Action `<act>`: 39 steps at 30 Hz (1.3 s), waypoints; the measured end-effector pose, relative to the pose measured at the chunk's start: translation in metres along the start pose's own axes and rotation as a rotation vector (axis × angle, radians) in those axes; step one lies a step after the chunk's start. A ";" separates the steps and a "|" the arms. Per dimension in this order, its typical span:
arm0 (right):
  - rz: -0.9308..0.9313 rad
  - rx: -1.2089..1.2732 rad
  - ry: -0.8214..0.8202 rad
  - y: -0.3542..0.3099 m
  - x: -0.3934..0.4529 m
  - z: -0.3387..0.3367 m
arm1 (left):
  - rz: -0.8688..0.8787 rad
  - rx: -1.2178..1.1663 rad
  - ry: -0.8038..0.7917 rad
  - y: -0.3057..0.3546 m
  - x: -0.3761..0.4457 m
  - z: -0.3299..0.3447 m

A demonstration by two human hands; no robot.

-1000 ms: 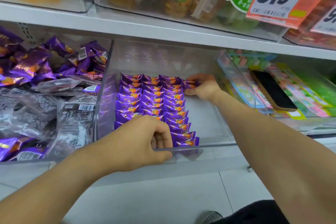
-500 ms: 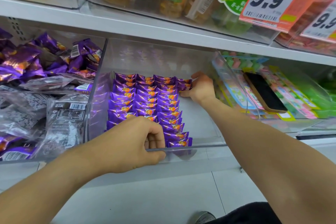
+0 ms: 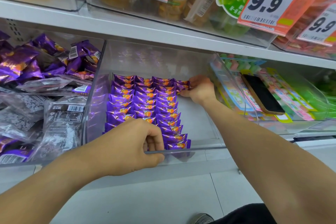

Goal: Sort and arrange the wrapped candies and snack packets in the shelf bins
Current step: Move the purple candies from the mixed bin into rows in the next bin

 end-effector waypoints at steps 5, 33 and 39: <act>-0.020 0.020 0.008 -0.003 -0.002 0.001 | 0.003 0.006 -0.001 0.000 0.000 0.001; -0.997 0.204 -0.232 -0.239 -0.212 0.001 | -0.243 0.338 0.755 -0.085 -0.101 -0.160; -0.921 -0.172 -0.229 -0.286 -0.165 0.062 | -0.292 0.412 0.671 -0.117 -0.090 -0.167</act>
Point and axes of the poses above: each hand's wrist, its own x-axis towards the middle knuckle, its own z-axis out of the palm, y = z × x, the point moved 4 cm from there along x, towards the middle knuckle, and after that the axes turned 1 degree about y, right-handed, at the moved point
